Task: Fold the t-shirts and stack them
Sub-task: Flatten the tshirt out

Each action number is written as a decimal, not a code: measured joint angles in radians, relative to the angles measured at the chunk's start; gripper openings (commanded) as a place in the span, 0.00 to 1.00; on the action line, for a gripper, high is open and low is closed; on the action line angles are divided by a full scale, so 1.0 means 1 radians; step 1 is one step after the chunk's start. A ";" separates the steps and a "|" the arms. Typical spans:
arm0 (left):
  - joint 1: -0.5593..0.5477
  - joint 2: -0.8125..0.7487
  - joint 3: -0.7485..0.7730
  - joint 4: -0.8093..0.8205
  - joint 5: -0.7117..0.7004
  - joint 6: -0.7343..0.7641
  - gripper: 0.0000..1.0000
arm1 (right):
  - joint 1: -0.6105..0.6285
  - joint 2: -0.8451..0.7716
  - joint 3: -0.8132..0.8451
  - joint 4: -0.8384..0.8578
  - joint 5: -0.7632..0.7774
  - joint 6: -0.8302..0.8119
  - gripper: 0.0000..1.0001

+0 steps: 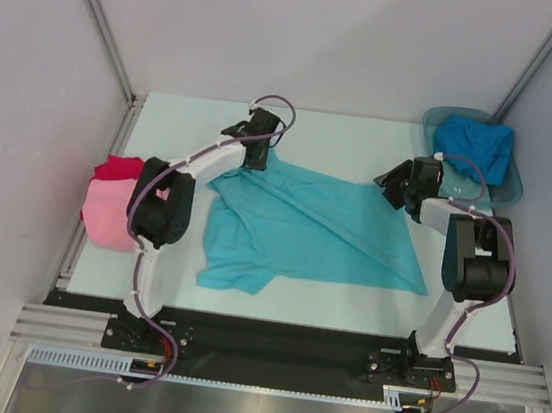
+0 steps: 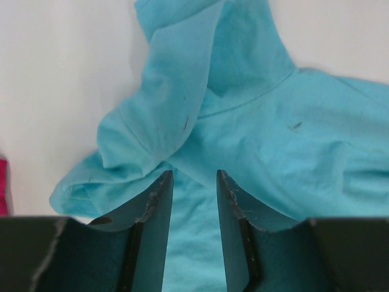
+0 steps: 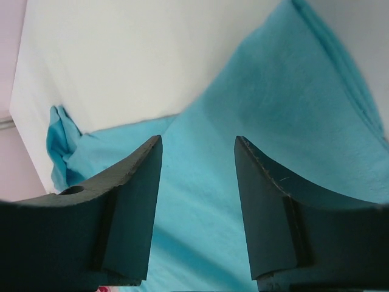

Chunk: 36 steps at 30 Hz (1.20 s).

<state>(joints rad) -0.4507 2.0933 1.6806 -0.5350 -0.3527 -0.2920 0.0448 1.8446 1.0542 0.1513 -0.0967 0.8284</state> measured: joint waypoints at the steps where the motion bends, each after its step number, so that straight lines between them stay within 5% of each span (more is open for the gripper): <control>1: 0.000 0.013 0.016 0.002 -0.009 0.006 0.41 | 0.003 -0.004 -0.011 0.009 -0.006 0.000 0.55; 14: 0.013 0.251 0.235 0.012 -0.049 0.093 0.40 | 0.023 -0.093 -0.125 0.104 -0.033 0.008 0.53; 28: 0.070 0.270 0.318 -0.005 -0.086 0.109 0.38 | 0.039 -0.050 -0.125 0.177 -0.060 0.013 0.50; 32: 0.089 0.270 0.314 -0.005 -0.092 0.107 0.08 | 0.041 -0.048 -0.137 0.199 -0.063 0.018 0.48; 36: 0.095 0.270 0.306 -0.005 -0.112 0.109 0.00 | 0.041 -0.048 -0.157 0.217 -0.063 0.028 0.46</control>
<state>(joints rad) -0.3557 2.3634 1.9862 -0.5400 -0.4644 -0.1825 0.0856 1.7966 0.8974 0.3679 -0.1593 0.8562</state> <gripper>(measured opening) 0.024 0.477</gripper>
